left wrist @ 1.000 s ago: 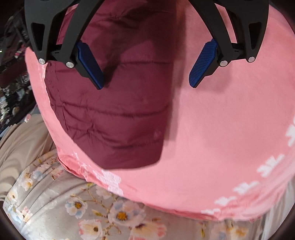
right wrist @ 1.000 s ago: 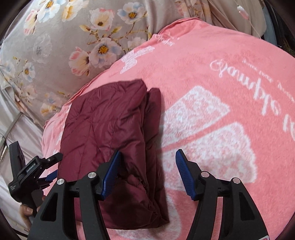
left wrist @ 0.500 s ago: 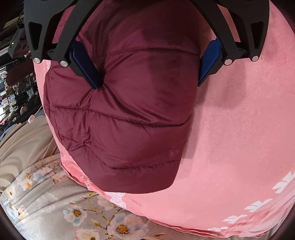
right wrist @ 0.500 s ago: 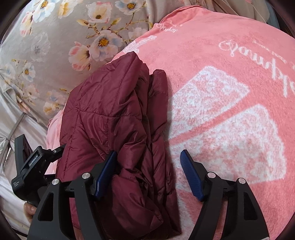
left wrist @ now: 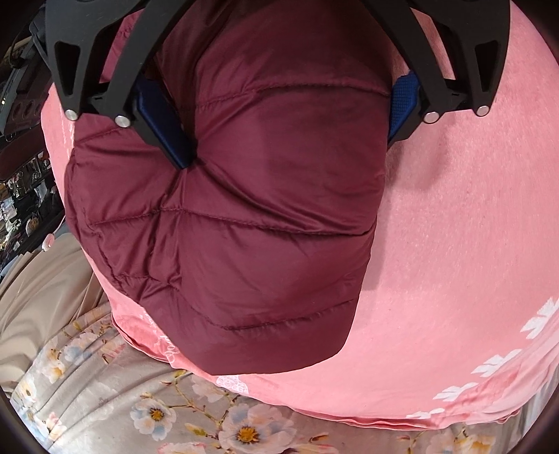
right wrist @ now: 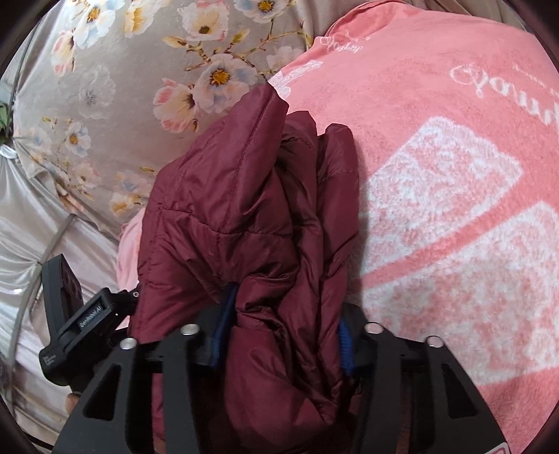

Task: Fold large clothes
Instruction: 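Grasp the jacket bundle with both grippers and lift it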

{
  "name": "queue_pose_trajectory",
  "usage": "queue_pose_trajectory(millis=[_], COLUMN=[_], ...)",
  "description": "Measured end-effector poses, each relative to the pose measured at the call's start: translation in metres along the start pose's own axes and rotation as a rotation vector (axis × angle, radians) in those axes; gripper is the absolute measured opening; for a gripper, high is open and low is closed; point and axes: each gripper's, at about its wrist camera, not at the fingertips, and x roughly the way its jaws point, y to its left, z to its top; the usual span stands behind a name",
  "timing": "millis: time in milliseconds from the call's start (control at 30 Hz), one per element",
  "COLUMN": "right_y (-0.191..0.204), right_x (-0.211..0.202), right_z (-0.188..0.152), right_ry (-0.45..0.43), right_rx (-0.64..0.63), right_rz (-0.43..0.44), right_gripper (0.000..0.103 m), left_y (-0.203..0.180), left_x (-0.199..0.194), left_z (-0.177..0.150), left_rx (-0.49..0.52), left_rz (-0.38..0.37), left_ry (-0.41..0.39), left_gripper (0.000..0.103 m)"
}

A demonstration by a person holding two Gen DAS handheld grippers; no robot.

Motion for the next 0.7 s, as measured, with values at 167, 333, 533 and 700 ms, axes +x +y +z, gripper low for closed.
queue_pose_trajectory(millis=[167,333,533,700], right_y=[0.017,0.046,0.076,0.107], right_x=[-0.013,-0.039,-0.082,-0.124], right_z=[0.0,0.001,0.005,0.008], right_ry=[-0.045,-0.127,-0.235,-0.349], right_rx=[-0.047,-0.12,-0.191,-0.245], right_rz=[-0.028,-0.061,-0.063,-0.048], right_gripper=[0.021,0.018,0.018,0.017], left_y=[-0.011,-0.017,-0.037,-0.056], left_x=[-0.012,-0.037,-0.07,-0.109], left_z=[0.001,0.004,0.007,0.013], left_rx=[0.047,0.072,0.14,0.189], left_rz=[0.013,-0.021,-0.095,-0.146], left_ry=[-0.02,-0.048,-0.084,-0.168], left_gripper=[0.072,0.044,0.035,0.035])
